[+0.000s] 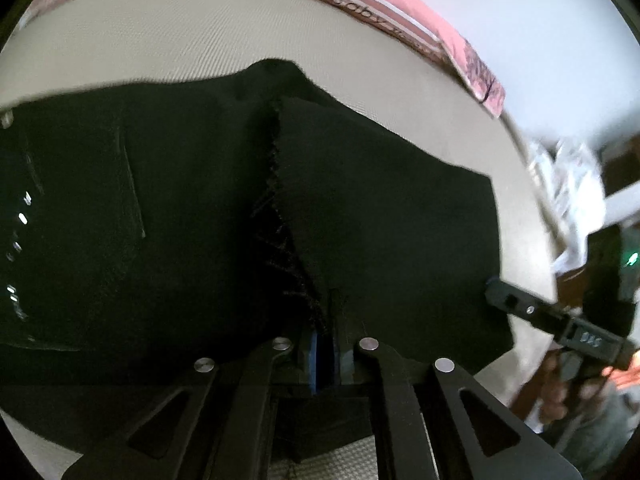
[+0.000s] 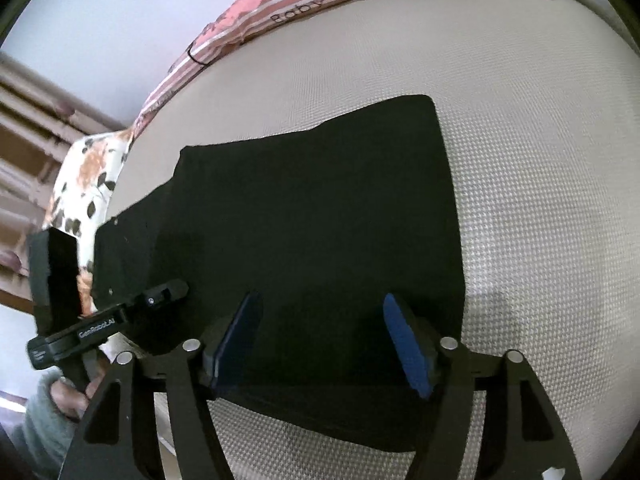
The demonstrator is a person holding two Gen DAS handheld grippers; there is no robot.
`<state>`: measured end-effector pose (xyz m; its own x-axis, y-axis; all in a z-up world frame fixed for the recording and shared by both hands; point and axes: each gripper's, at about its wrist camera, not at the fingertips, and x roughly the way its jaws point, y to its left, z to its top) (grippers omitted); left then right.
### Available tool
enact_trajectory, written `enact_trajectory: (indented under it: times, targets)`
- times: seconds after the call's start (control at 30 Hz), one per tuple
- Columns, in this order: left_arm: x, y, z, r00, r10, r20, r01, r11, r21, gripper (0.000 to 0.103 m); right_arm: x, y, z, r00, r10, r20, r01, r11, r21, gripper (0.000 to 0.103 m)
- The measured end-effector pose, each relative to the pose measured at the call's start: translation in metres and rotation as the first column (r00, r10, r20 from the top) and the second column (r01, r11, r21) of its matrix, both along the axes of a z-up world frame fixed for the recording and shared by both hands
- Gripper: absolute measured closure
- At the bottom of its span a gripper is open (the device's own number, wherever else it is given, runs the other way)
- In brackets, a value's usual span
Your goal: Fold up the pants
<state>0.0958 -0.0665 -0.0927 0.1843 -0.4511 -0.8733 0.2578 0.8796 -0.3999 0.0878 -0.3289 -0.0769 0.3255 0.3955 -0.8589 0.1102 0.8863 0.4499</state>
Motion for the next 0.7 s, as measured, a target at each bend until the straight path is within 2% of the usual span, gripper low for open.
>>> enact_trajectory:
  times: [0.07,0.3,0.57,0.63,0.7]
  targets:
    - [-0.005,-0.005,0.004,0.999,-0.007,0.035,0.005,0.998,0.058,0.093,-0.001,0.005,0.001,1.000,0.016,0.006,-0.016,0.999,-0.036,0.036]
    - [-0.018,-0.010,0.012,0.993,-0.028,0.116,0.009,0.988,0.157,0.088,-0.004,0.016,0.002,0.998,0.052,0.022,-0.049,0.992,-0.116,0.034]
    - [-0.027,-0.007,0.003,0.986,-0.049,0.161,0.012,0.975,0.221,0.082,-0.006,0.026,0.006,0.995,0.093,0.033,-0.085,0.978,-0.190,0.034]
    - [-0.029,-0.008,0.003,0.984,-0.058,0.169,0.017,0.972,0.234,0.080,-0.003,0.022,0.015,0.993,0.089,0.080,-0.072,0.978,-0.196,0.040]
    - [-0.029,-0.006,0.003,0.984,-0.056,0.168,0.017,0.973,0.229,0.077,0.006,0.014,0.026,0.990,0.071,0.124,-0.042,0.974,-0.223,0.041]
